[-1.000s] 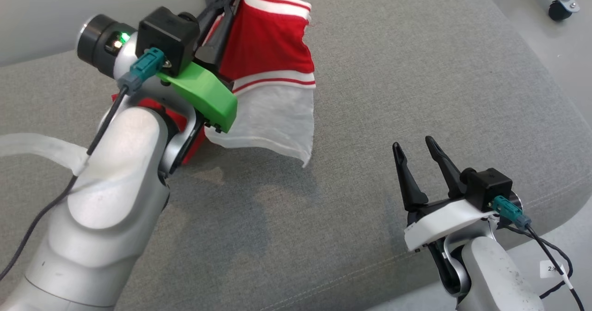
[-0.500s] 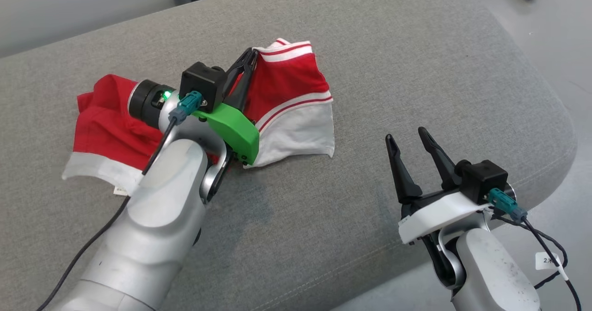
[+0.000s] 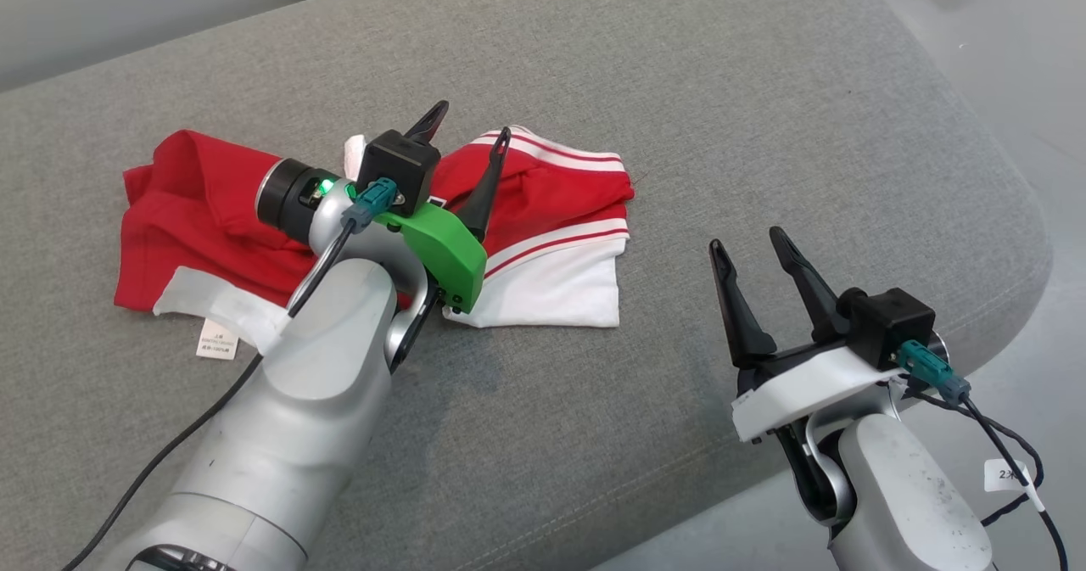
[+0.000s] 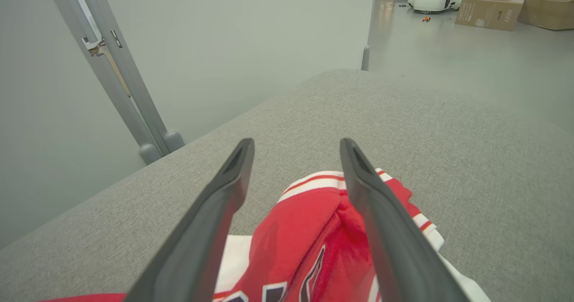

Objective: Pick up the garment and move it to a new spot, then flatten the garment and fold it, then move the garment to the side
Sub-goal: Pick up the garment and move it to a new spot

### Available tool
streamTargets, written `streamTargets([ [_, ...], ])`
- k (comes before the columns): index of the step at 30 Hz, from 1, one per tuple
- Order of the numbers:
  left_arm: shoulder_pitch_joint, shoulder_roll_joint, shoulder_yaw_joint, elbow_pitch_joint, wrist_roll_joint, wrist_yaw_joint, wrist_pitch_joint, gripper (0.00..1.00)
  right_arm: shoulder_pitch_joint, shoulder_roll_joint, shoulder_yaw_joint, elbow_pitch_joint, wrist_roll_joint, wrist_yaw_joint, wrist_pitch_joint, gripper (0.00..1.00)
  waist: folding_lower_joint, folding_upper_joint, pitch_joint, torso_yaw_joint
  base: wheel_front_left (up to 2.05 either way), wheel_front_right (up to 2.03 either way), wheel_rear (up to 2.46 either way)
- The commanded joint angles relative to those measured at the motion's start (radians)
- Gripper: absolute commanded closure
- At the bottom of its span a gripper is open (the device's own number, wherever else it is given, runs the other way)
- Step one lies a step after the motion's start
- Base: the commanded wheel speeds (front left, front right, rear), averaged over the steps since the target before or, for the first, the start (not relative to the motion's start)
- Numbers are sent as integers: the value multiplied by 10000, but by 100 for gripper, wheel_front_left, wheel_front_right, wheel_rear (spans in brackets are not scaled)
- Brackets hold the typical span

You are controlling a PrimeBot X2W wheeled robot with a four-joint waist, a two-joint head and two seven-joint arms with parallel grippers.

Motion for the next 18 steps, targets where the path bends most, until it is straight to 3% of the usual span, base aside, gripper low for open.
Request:
streamTargets([
  [1, -76, 33, -4, -78, 120, -33, -46, 0, -98, -21, -19, -5, -34, 1, -38, 0, 0, -1, -32, 130, 0, 0, 0],
  [5, 181, -14, 45, -531, 84, -72, -40, 0, -8, -26, -62, 10, -75, 1, -36, 0, 0, -1, -187, 417, 0, 0, 0],
  [18, 1748, -20, 483, -2832, 150, 609, -31, 0, 686, -29, -451, -126, -188, 1, -37, 0, 0, -1, -1035, 1684, 0, 0, 0],
])
